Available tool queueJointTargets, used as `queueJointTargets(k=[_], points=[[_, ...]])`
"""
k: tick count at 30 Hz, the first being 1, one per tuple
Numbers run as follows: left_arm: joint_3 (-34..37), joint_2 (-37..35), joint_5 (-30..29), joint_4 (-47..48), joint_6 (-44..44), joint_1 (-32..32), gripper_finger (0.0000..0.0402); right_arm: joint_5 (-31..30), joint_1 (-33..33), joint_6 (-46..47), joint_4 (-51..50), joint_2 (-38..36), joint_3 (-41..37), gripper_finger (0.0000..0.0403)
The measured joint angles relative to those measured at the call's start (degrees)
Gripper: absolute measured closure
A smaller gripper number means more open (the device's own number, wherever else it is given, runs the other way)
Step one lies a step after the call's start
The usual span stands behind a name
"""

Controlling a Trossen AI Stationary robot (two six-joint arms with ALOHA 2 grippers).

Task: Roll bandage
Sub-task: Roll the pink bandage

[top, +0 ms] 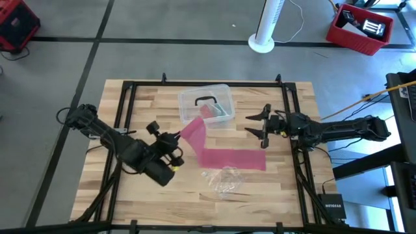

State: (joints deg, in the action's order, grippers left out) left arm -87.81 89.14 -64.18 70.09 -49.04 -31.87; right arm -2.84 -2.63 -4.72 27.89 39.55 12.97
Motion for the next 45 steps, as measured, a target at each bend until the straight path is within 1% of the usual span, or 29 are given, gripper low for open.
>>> queueJointTargets(k=[2, 5, 8, 10, 12, 15, 17, 19, 21, 23, 28, 30, 33, 35, 39, 41, 43, 45], points=[[0.05, 0.02, 0.17, -2.60, 3.24, 0.70, 0.0402, 0.97, 0.00, 0.16, 0.24, 2.58, 0.00, 0.0178], [0.07, 0.02, 0.15, -7.72, 11.74, 0.88, 0.0401, 3.37, 0.00, -1.40, 3.32, 6.67, 0.87, 0.0178], [0.07, 0.02, 0.15, -12.97, 19.98, 0.84, 0.0401, 8.49, 0.00, -3.31, 3.64, 11.99, 3.96, 0.0178], [0.07, 0.02, -0.04, -15.67, 24.45, 0.87, 0.0401, 12.28, 0.00, -2.31, 3.48, 16.28, 6.90, 0.0178], [-0.11, -0.48, -0.13, -17.56, 28.03, 0.87, 0.0401, 15.26, 0.00, 0.28, -0.54, 19.51, 10.39, 0.0178], [-1.95, -2.23, 0.63, -21.06, 33.80, -0.09, 0.0401, 19.38, 0.01, 0.65, -12.62, 21.86, 16.97, 0.0178], [-2.83, -3.75, 0.35, -23.73, 37.72, -1.55, 0.0401, 19.76, 0.02, -0.02, -20.45, 22.04, 21.61, 0.0178], [-3.06, -4.67, 0.52, -25.86, 40.16, -2.72, 0.0401, 19.74, 0.00, -0.06, -26.15, 21.87, 25.89, 0.0178], [-3.04, -5.42, 1.09, -26.85, 41.24, -3.95, 0.0401, 18.86, 0.00, -0.47, -31.80, 20.92, 29.39, 0.0178], [-3.04, -5.86, 0.98, -27.09, 41.65, -4.99, 0.0401, 18.43, 0.00, -2.08, -34.06, 19.87, 32.18, 0.0178], [-2.53, -5.75, 1.68, -27.41, 38.84, -7.29, 0.0401, 18.04, 0.00, -6.24, -34.18, 17.48, 35.23, 0.0178], [-1.94, -5.75, 2.05, -27.56, 37.44, -7.73, 0.0401, 16.24, 0.00, -8.81, -33.58, 16.73, 36.00, 0.0178], [-1.75, -5.73, 2.28, -27.66, 36.03, -7.99, 0.0401, 12.34, 0.00, -11.99, -29.76, 16.66, 36.17, 0.0178], [-1.75, -5.75, 2.91, -28.33, 35.43, -7.94, 0.0401, 11.77, -0.02, -13.95, -27.29, 17.25, 36.17, 0.0178], [-1.74, -5.75, 3.09, -29.16, 35.50, -7.77, 0.0401, 14.65, -0.02, -15.46, -24.52, 17.96, 36.17, 0.0178], [-1.75, -5.75, 3.12, -29.06, 35.32, -7.76, 0.0401, 14.99, 0.02, -15.47, -23.59, 18.04, 36.10, 0.0178], [-1.73, -5.75, 3.12, -28.99, 35.30, -7.72, 0.0401, 15.11, 0.00, -14.33, -19.93, 18.04, 36.11, 0.0178], [-1.73, -5.75, 2.54, -28.33, 35.32, -7.72, 0.0401, 16.97, 0.00, -12.04, -18.01, 18.22, 36.20, 0.0178]])
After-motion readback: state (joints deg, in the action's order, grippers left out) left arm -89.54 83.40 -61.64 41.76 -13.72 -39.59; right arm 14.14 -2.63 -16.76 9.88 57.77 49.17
